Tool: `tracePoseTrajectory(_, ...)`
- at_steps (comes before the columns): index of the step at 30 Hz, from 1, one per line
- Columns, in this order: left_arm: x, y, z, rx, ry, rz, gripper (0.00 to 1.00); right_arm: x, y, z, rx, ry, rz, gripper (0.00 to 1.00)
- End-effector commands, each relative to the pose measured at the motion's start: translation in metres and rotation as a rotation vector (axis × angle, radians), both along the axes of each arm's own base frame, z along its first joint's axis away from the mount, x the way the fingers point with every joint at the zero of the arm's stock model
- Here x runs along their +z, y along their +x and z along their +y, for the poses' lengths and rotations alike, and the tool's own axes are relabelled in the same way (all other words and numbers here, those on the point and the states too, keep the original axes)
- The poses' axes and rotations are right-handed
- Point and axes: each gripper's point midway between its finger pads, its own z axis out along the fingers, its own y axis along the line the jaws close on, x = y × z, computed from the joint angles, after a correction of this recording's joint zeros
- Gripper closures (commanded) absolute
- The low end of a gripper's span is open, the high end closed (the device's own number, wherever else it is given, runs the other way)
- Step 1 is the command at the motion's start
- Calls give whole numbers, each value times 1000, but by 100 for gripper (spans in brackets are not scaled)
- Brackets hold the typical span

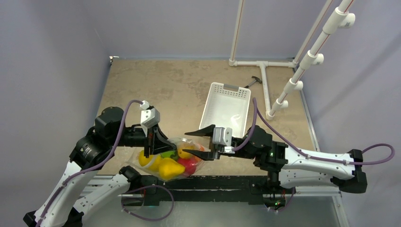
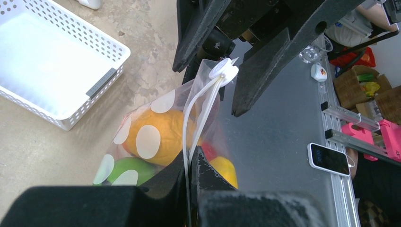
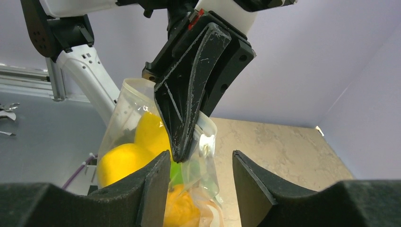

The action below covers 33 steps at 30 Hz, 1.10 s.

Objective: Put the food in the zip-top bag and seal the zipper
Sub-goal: Adjust the zipper food storage bag at the center of the board.

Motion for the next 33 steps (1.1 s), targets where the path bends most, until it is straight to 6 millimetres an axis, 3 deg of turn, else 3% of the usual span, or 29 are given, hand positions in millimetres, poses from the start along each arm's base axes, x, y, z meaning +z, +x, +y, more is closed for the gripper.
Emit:
tracePoseTrajectory(1,30,-8,0,-36,-76,-75,100,12,-2,4,15,52,-30,48)
tracePoseTrajectory(9,34,-10,1,-37,-82,-82,100,3,-5,13,44,37,-30,59)
tracePoseTrajectory(18,33,-10,1,-38,-83,-80,100,8,-7,15,59,55,-39,84)
tracePoseTrajectory(21,30,-10,1,-36,-78,-74,100,10,-9,15,66,61,-44,100)
tracePoseTrajectory(28,21,-10,1,-29,-64,-44,100,17,-5,12,43,77,-48,100)
tracePoseTrajectory(29,19,-10,1,-25,-60,-41,98,18,-4,12,38,79,-47,100)
tracePoseTrajectory(33,16,-11,4,-15,-59,-49,73,15,-1,10,18,68,-25,100)
